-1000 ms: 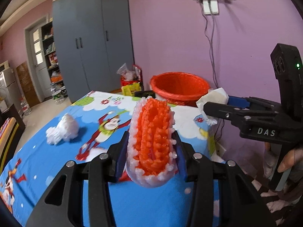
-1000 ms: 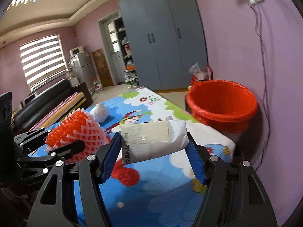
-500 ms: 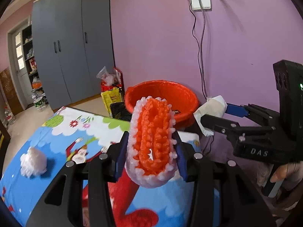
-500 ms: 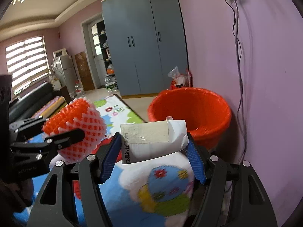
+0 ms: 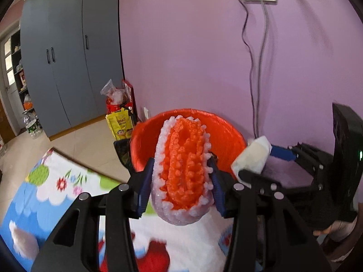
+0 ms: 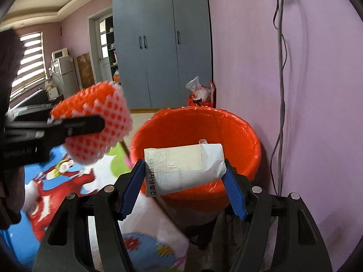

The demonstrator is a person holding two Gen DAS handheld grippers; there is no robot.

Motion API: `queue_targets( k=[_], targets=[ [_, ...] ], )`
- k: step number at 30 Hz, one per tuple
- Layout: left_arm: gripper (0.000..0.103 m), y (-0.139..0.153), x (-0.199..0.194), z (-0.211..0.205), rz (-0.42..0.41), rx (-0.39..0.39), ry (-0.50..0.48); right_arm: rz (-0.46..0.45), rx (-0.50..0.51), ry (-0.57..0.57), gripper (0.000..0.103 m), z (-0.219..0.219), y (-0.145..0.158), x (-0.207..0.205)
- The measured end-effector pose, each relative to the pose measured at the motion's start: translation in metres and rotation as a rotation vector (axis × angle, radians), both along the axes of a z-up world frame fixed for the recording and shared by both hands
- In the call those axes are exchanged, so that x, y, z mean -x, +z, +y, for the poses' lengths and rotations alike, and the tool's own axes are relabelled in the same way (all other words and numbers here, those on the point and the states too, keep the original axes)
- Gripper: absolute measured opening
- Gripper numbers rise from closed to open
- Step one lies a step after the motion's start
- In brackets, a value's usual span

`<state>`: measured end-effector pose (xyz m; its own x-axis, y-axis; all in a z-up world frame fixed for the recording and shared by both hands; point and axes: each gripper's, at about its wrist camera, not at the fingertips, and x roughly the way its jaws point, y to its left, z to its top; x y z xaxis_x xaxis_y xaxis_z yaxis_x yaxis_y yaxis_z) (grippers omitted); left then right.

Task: Collect trash
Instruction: 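Carry the cup and foam net over the orange bucket and open both grippers, then move both tools back over the remaining trash on the bed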

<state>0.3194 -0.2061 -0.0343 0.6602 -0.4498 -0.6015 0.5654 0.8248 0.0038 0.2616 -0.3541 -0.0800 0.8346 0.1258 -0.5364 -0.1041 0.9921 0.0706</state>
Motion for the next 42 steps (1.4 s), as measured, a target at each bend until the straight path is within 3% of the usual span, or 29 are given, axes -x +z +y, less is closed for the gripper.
queue_targets(
  k=[6, 9, 11, 13, 18, 25, 29, 37, 42],
  targets=[
    [0.047, -0.008, -0.058, -0.023, 0.023, 0.013, -0.002, 0.015, 0.008, -0.01, 0.065, -0.018, -0.016, -0.049],
    [0.057, -0.014, -0.081, -0.031, 0.023, 0.011, 0.004, 0.018, 0.015, -0.008, 0.067, -0.023, -0.021, -0.072],
    [0.07, -0.013, -0.096, -0.034, 0.014, 0.027, 0.018, 0.011, 0.027, -0.002, 0.074, -0.027, -0.024, -0.087],
    [0.072, -0.01, -0.107, -0.039, -0.013, 0.032, 0.028, -0.019, 0.046, 0.0, 0.081, -0.028, -0.023, -0.095],
    [0.072, 0.004, -0.12, -0.041, -0.063, 0.036, 0.055, -0.055, 0.07, 0.006, 0.081, -0.029, -0.015, -0.083],
    [0.078, 0.019, -0.093, -0.02, -0.074, 0.055, 0.085, -0.043, 0.0, -0.037, 0.081, -0.032, -0.008, -0.03],
    [0.095, 0.036, -0.058, 0.004, -0.097, 0.067, 0.12, -0.032, -0.006, -0.036, 0.081, -0.02, -0.002, -0.001],
    [0.098, 0.07, 0.022, 0.066, -0.141, 0.049, 0.194, -0.043, -0.03, -0.01, 0.081, 0.019, 0.024, 0.053],
    [0.098, 0.074, 0.073, 0.117, -0.162, 0.027, 0.264, -0.044, -0.04, 0.036, 0.081, 0.054, 0.037, 0.08]
  ],
)
